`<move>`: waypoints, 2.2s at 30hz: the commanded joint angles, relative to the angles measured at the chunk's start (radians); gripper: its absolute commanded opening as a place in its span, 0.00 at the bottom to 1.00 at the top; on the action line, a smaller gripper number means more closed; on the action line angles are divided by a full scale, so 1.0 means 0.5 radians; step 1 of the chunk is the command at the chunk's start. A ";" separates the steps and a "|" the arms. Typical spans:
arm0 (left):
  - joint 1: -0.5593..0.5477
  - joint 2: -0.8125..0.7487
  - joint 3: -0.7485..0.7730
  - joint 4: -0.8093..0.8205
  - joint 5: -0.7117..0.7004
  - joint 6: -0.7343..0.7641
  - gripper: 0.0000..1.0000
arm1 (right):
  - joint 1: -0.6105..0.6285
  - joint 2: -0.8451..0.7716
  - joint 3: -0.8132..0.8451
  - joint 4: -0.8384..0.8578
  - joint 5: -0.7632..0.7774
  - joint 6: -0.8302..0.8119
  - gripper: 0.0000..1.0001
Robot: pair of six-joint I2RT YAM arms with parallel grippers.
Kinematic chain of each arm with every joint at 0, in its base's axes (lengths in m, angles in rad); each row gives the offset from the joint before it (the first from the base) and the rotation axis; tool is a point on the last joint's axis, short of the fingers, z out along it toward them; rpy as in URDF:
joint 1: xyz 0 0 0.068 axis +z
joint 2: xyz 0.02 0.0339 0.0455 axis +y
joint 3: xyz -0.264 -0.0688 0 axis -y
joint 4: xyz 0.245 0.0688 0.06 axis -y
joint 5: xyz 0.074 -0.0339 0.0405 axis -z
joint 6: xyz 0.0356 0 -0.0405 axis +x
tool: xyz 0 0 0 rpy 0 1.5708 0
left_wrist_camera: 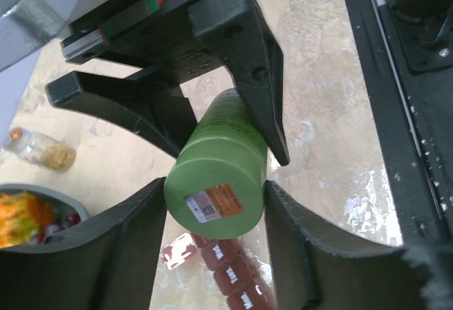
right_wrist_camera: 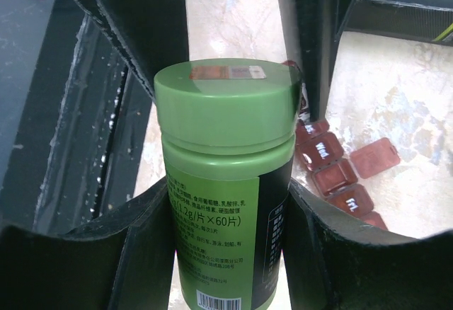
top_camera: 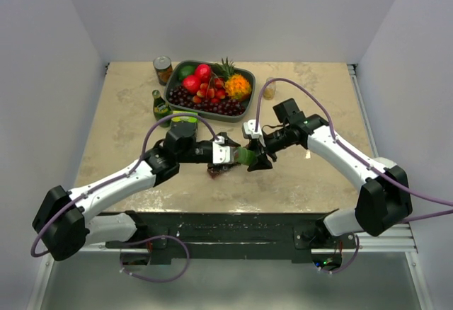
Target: Sort the pills into containers
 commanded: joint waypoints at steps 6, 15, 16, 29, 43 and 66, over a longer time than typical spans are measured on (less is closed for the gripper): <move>-0.008 0.072 0.201 -0.060 -0.002 -0.229 0.00 | 0.006 -0.057 0.034 0.018 -0.069 -0.007 0.00; 0.011 0.100 0.333 -0.281 -0.425 -1.848 0.00 | 0.003 -0.078 -0.009 0.221 0.084 0.214 0.00; 0.011 0.109 0.327 -0.287 -0.426 -2.014 0.00 | 0.003 -0.078 -0.012 0.245 0.094 0.229 0.00; 0.069 0.127 0.345 -0.186 -0.174 -3.298 0.56 | 0.003 -0.100 -0.021 0.288 0.149 0.300 0.00; 0.311 -0.115 0.121 -0.289 0.292 -2.227 0.99 | 0.006 -0.100 -0.015 0.267 0.118 0.272 0.00; 0.161 -0.220 -0.140 0.403 0.133 -0.156 0.99 | 0.003 -0.075 0.013 0.120 -0.047 0.112 0.00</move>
